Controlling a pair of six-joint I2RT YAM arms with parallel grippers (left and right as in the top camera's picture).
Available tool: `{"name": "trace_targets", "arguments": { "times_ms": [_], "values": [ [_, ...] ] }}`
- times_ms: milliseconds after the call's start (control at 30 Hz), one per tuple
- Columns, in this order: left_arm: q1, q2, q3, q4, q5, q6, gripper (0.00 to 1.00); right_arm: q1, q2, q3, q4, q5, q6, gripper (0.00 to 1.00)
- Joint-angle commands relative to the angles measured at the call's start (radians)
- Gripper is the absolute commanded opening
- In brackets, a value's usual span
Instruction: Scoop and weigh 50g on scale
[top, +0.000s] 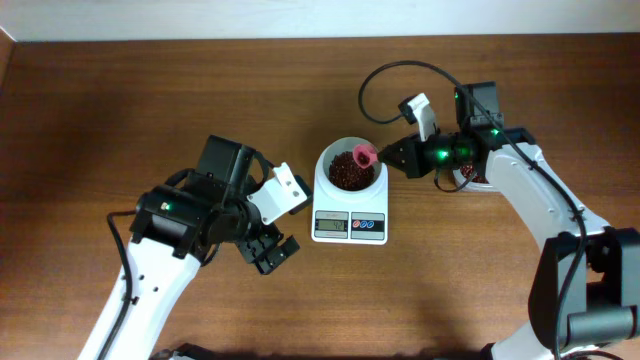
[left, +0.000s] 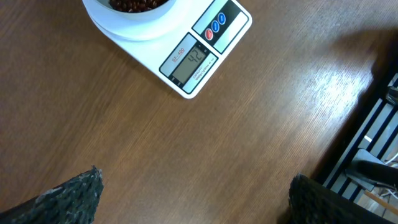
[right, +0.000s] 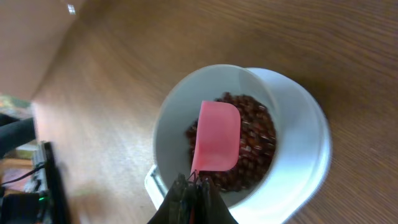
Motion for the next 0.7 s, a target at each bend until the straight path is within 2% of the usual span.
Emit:
{"name": "trace_targets", "arguments": {
  "times_ms": [0, 67, 100, 133, 167, 200, 233, 267, 300, 467, 500, 533, 633, 667],
  "values": [
    [0.003, -0.007, -0.003, 0.002, 0.011, 0.016, 0.99, 0.034, -0.001, 0.013, 0.006, 0.051, 0.013, 0.04],
    [0.003, -0.007, -0.003, 0.002, 0.011, 0.016, 0.99, 0.034, -0.001, 0.015, 0.013, -0.008, 0.013, 0.04],
    [0.003, -0.007, -0.003, 0.002, 0.011, 0.016, 0.99, 0.032, -0.001, 0.019, 0.019, -0.108, 0.008, 0.04],
    [0.003, -0.007, -0.003, 0.002, 0.011, 0.016, 0.99, 0.027, -0.002, 0.021, 0.024, -0.282, -0.116, 0.04],
    [0.003, -0.007, -0.003, 0.002, 0.011, 0.016, 0.99, 0.026, -0.001, 0.021, 0.021, -0.186, -0.121, 0.04],
    [0.003, -0.007, -0.003, 0.002, 0.011, 0.016, 0.99, 0.031, 0.0, 0.021, 0.007, 0.07, 0.006, 0.04],
    [0.003, -0.007, -0.003, 0.002, 0.011, 0.016, 0.99, 0.038, 0.0, 0.021, -0.014, 0.214, 0.077, 0.04],
    [0.003, -0.007, -0.003, 0.002, 0.011, 0.016, 0.99, 0.047, -0.002, 0.021, -0.03, 0.205, 0.05, 0.04],
    [0.003, -0.007, -0.003, 0.002, 0.011, 0.016, 0.99, 0.058, -0.002, 0.021, -0.024, 0.116, 0.011, 0.04],
    [0.003, -0.007, -0.003, 0.002, 0.011, 0.016, 0.99, 0.066, -0.005, 0.029, -0.015, 0.048, 0.01, 0.04],
    [0.003, -0.007, -0.003, 0.002, 0.011, 0.016, 0.99, 0.063, -0.008, 0.043, -0.014, -0.086, 0.001, 0.04],
    [0.003, -0.007, -0.003, 0.002, 0.011, 0.016, 0.99, 0.051, -0.014, 0.051, -0.01, -0.19, -0.082, 0.04],
    [0.003, -0.007, -0.003, 0.002, 0.011, 0.016, 0.99, 0.084, -0.015, 0.052, -0.052, 0.258, 0.005, 0.04],
    [0.003, -0.007, -0.003, 0.002, 0.011, 0.016, 0.99, 0.105, -0.02, 0.054, -0.06, 0.271, -0.024, 0.04]
  ]
}}
